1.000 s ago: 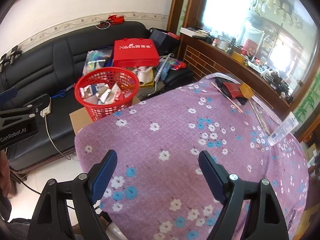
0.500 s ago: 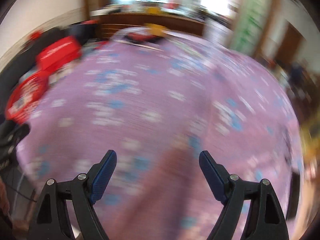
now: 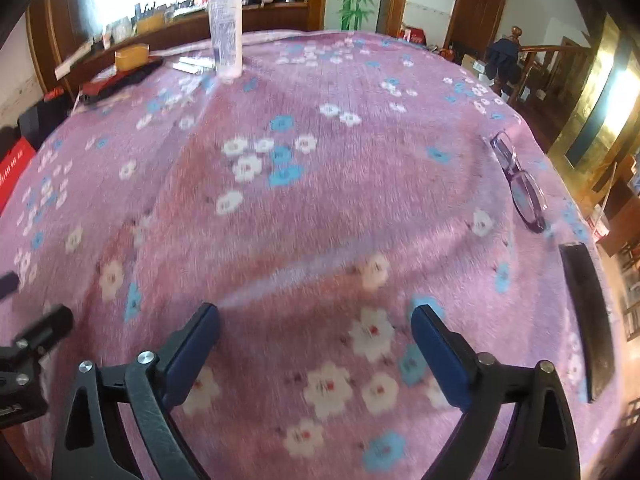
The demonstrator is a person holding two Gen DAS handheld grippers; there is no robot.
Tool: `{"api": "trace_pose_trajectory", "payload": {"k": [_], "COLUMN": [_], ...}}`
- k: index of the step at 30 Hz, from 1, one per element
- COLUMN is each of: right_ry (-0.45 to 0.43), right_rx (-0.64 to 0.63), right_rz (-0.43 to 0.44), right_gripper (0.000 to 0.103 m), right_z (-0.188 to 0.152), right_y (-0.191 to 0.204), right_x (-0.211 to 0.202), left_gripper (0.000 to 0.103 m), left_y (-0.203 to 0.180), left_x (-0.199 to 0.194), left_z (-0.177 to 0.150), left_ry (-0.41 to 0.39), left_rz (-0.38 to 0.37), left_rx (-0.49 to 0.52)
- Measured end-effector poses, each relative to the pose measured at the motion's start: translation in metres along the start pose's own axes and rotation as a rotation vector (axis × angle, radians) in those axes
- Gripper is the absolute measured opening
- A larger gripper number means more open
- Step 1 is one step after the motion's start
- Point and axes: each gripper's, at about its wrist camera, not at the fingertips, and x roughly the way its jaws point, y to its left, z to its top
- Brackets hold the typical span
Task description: Collect trash
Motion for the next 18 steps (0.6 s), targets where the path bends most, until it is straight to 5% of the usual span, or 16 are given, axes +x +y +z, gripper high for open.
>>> {"api": "trace_pose_trajectory", "payload": {"k": [18], "right_ry": [0.012], "right_rx": [0.019], "right_rz": [0.038], "right_gripper": [0.103], "right_z": [0.006], "right_y": [0.007], "right_x": [0.011], "left_gripper": [0.103], "left_y": [0.03], "left_x": [0.006], "left_z": [0.003], "left_ry": [-0.036], "left_rz": [0.0], "left_rx": [-0.06]}}
